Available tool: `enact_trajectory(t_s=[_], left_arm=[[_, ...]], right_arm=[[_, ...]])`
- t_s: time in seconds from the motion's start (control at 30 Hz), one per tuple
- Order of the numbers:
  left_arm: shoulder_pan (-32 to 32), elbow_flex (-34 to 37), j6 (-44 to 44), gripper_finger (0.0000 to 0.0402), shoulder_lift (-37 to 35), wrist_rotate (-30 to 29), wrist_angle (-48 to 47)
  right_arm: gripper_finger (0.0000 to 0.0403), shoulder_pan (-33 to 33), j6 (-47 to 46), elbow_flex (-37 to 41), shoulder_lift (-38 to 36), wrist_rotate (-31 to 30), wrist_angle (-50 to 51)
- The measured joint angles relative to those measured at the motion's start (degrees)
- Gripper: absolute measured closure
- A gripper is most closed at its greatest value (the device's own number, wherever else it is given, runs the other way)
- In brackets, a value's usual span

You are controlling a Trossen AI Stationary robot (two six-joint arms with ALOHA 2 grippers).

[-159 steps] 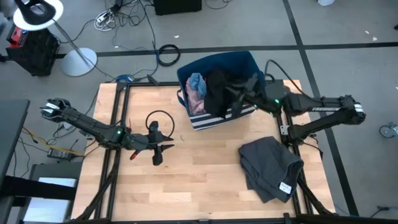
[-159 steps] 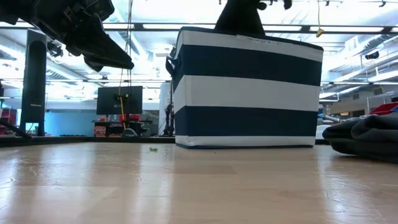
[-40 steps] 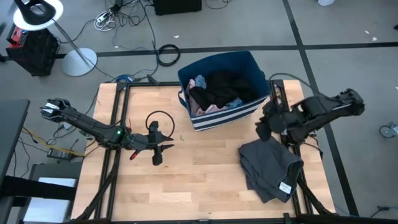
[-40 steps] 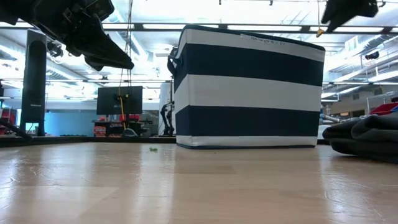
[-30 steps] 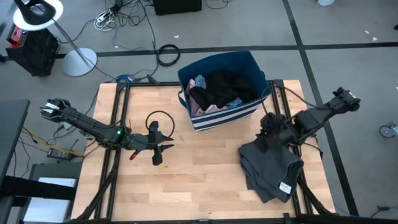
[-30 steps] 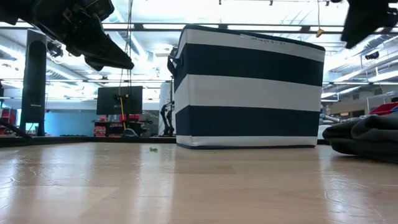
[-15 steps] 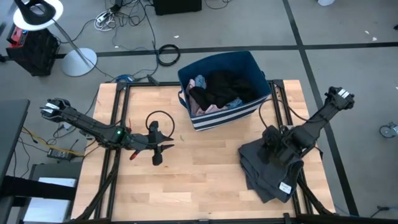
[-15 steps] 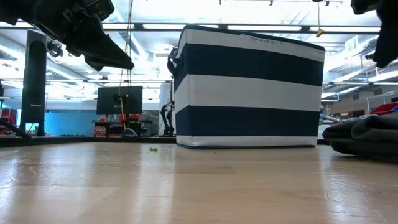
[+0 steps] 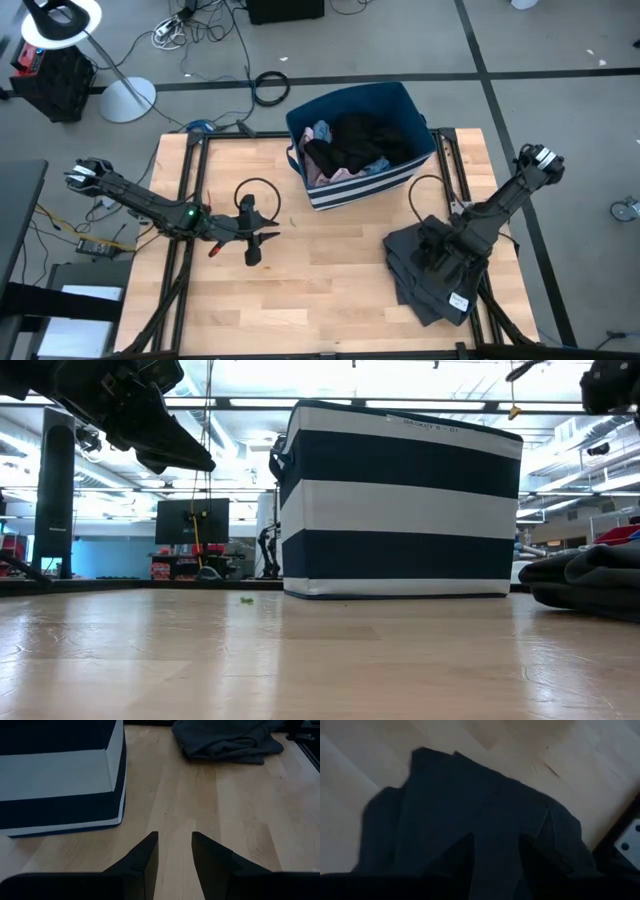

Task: Sort clothes
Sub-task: Put the gray shorts in the blue laundry bin organizer

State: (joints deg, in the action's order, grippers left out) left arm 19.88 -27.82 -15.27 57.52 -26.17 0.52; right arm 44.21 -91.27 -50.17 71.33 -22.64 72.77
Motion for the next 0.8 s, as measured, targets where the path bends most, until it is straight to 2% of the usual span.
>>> enact_trajectory(t_s=[0.23, 0.63, 0.8], left_arm=[[0.0, 0.01, 0.0, 0.028, 0.02, 0.0, 0.02], [0.02, 0.01, 0.0, 0.028, 0.02, 0.0, 0.0], [0.0, 0.0, 0.0, 0.028, 0.01, 0.0, 0.01]], right_arm=[[0.0226, -0.02, -2.23, 0.3, 2.24, 1.55, -5.8], [0.0067, -0.02, -1.17, 0.28, 2.62, 4.34, -6.41], [0.0049, -0.07, -1.63, 3.72, 2.62, 3.92, -6.35]])
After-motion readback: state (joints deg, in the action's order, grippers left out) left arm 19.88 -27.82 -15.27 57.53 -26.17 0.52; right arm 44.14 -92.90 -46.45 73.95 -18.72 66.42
